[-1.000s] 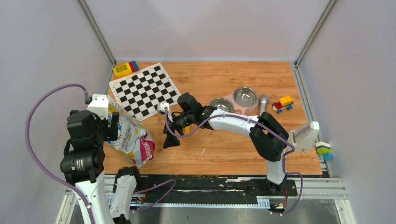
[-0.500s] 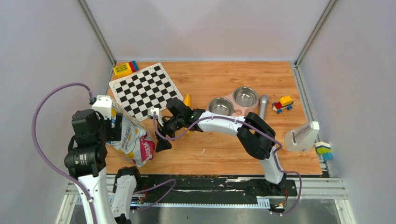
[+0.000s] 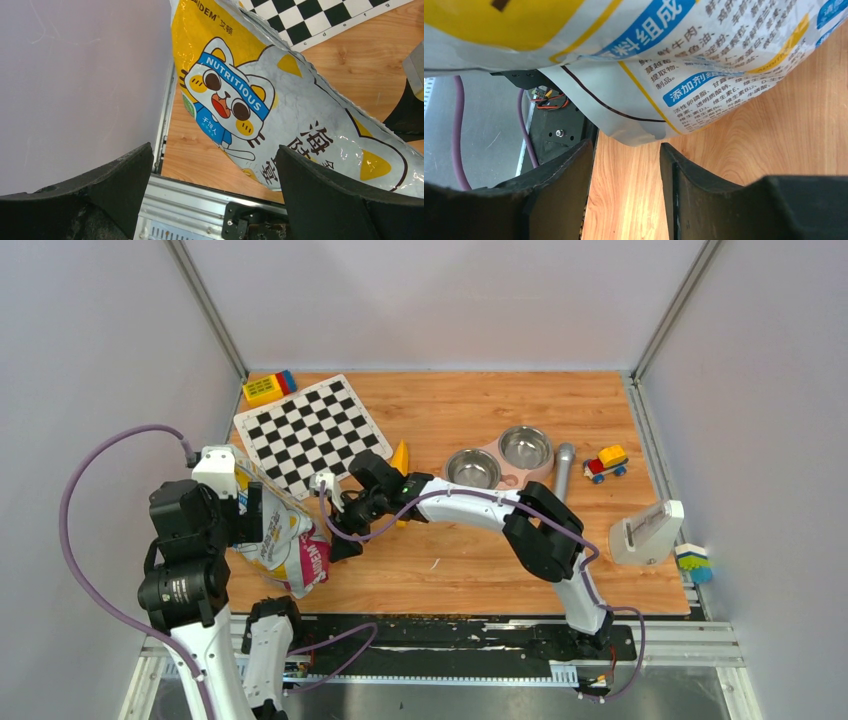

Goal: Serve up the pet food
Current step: Move the pet food bag to the center of the board.

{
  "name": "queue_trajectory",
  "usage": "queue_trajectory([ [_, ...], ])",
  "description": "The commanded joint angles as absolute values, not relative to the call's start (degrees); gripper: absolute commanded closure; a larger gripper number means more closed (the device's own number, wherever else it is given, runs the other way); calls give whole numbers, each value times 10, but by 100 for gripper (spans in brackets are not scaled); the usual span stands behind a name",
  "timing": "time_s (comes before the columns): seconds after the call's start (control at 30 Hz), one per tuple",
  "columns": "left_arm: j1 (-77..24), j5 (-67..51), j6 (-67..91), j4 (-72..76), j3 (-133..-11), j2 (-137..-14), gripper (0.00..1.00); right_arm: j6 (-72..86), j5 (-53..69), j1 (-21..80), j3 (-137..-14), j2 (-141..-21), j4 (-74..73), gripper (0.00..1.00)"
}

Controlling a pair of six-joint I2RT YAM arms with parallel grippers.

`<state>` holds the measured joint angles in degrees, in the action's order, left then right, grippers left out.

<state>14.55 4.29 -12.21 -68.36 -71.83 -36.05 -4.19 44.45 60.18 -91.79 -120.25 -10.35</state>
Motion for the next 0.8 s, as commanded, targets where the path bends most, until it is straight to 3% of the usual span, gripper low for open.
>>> queue_trajectory([
  [0.0, 158, 25, -106, -673, -738, -358, 0, -48, 458, 605, -935, -1191, -106, 48],
  [0.33, 163, -44, -115, -691, -753, -357, 0, 20, 513, 598, -930, -1179, -71, 34],
  [0.77, 163, -49, -121, -694, -751, -336, 0, 103, 500, 591, -996, -1222, -47, 32],
])
